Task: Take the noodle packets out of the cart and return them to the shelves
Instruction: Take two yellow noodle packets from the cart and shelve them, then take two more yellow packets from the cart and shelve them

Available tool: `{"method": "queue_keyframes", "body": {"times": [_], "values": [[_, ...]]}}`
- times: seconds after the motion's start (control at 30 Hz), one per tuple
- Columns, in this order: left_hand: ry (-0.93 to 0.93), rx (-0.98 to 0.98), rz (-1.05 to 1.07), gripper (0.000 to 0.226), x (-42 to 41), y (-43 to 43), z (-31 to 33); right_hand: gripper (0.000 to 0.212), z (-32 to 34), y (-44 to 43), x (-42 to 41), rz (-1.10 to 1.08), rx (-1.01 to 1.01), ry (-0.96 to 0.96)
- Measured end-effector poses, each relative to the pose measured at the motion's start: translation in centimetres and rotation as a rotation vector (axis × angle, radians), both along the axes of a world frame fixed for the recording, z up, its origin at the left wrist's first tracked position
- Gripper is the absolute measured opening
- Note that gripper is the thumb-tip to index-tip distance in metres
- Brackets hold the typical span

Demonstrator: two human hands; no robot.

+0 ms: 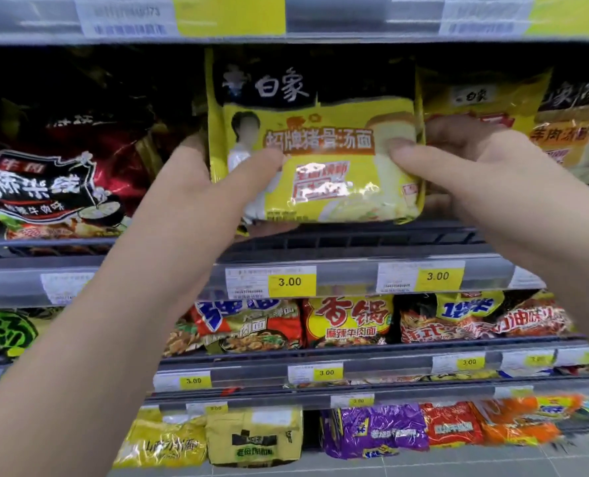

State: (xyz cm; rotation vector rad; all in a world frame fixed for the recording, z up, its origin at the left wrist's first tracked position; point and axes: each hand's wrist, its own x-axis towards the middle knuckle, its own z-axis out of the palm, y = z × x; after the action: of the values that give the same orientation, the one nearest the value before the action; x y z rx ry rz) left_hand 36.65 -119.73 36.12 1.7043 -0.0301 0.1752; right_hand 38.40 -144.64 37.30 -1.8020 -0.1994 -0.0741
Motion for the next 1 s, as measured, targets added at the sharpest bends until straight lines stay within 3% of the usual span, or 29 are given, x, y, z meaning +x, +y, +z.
{"method": "queue_keyframes", "body": {"times": [0.13, 0.23, 0.33, 0.5, 0.6, 0.73, 0.87, 1.0], "values": [[-0.047, 0.095, 0.009, 0.045, 2.4, 0.1, 0.3, 0.059, -0.4, 0.2, 1.9, -0.134, -0.027, 0.003], [-0.100, 0.251, 0.038, 0.023, 3.4, 0.0, 0.5, 0.050, -0.5, 0.7, 2.9, -0.198, 0.000, -0.015], [-0.167, 0.387, 0.115, 0.036, 4.5, -0.2, -0.3, 0.027, -0.6, 1.1, 3.6, -0.232, -0.053, -0.050], [-0.162, 0.617, 0.210, 0.049, 6.2, -0.6, -1.5, 0.026, -1.2, 1.1, 4.7, -0.233, -0.153, -0.073], [-0.162, 0.642, 0.197, 0.052, 6.9, -0.6, -1.3, 0.013, -1.9, 0.8, 5.4, -0.245, -0.217, -0.078], [-0.163, 0.623, 0.214, 0.053, 7.1, -0.5, -1.5, 0.016, -2.4, 0.4, 5.8, -0.251, -0.253, -0.084], [-0.114, 0.675, 0.246, 0.059, 6.9, -0.6, -1.6, 0.032, -2.4, 0.0, 6.1, -0.236, -0.336, -0.079], [-0.128, 0.729, 0.287, 0.061, 6.3, -0.8, -1.4, 0.027, -2.3, -0.6, 6.1, -0.224, -0.456, -0.081]]}}
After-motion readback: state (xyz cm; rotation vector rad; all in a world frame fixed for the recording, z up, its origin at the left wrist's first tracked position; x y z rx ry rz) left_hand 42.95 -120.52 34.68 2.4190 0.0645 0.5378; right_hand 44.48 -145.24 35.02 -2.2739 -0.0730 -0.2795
